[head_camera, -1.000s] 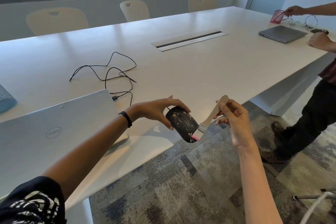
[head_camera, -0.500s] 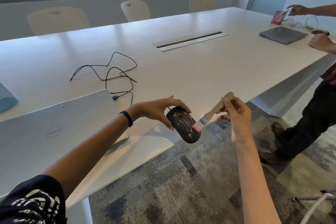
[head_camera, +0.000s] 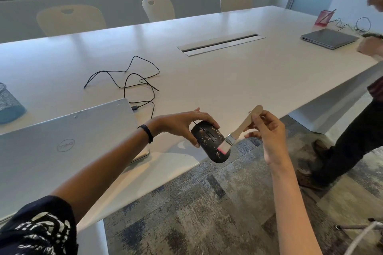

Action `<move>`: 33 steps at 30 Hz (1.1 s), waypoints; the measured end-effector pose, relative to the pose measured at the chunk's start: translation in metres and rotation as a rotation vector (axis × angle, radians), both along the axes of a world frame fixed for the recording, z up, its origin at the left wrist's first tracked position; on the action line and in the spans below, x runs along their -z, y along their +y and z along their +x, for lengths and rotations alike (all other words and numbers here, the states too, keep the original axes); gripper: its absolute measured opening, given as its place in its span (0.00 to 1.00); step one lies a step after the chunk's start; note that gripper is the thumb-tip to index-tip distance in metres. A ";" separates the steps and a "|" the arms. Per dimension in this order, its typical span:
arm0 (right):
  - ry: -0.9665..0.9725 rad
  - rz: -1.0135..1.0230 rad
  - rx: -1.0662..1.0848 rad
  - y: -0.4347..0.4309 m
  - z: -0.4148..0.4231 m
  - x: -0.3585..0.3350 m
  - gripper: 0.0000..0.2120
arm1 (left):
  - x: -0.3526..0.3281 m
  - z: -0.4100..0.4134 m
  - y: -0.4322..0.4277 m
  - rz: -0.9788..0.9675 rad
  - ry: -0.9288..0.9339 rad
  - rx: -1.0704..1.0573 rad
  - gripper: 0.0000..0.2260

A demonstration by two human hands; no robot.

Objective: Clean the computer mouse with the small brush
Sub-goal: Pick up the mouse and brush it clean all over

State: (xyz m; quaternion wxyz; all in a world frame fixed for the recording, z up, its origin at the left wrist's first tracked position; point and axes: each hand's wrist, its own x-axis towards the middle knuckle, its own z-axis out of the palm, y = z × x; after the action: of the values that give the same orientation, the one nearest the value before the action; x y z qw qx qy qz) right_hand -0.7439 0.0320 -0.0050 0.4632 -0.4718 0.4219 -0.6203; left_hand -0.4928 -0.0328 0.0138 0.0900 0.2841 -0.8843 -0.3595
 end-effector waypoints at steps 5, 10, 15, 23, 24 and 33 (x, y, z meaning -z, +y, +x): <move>0.020 -0.049 0.046 0.003 0.001 -0.002 0.05 | 0.000 0.000 -0.001 -0.007 -0.004 0.011 0.27; 0.000 -0.105 0.101 0.005 -0.006 -0.008 0.03 | -0.001 0.001 0.000 -0.007 -0.005 0.014 0.27; 0.014 -0.092 0.042 0.006 -0.004 -0.010 0.03 | -0.001 0.000 0.000 -0.020 -0.009 0.015 0.27; 0.011 -0.092 -0.011 0.007 -0.003 -0.007 0.10 | -0.003 0.000 0.001 -0.026 -0.024 0.020 0.27; 0.040 -0.092 -0.056 0.008 -0.003 -0.007 0.10 | -0.003 0.000 0.001 -0.025 -0.025 0.017 0.27; -0.036 -0.136 0.108 0.009 -0.007 -0.006 0.03 | -0.007 0.001 0.004 -0.019 -0.028 0.021 0.27</move>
State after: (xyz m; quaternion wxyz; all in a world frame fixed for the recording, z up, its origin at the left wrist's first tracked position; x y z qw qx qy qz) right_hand -0.7507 0.0413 0.0009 0.4035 -0.4675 0.3953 -0.6799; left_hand -0.4916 -0.0284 0.0204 0.0766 0.2788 -0.8917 -0.3481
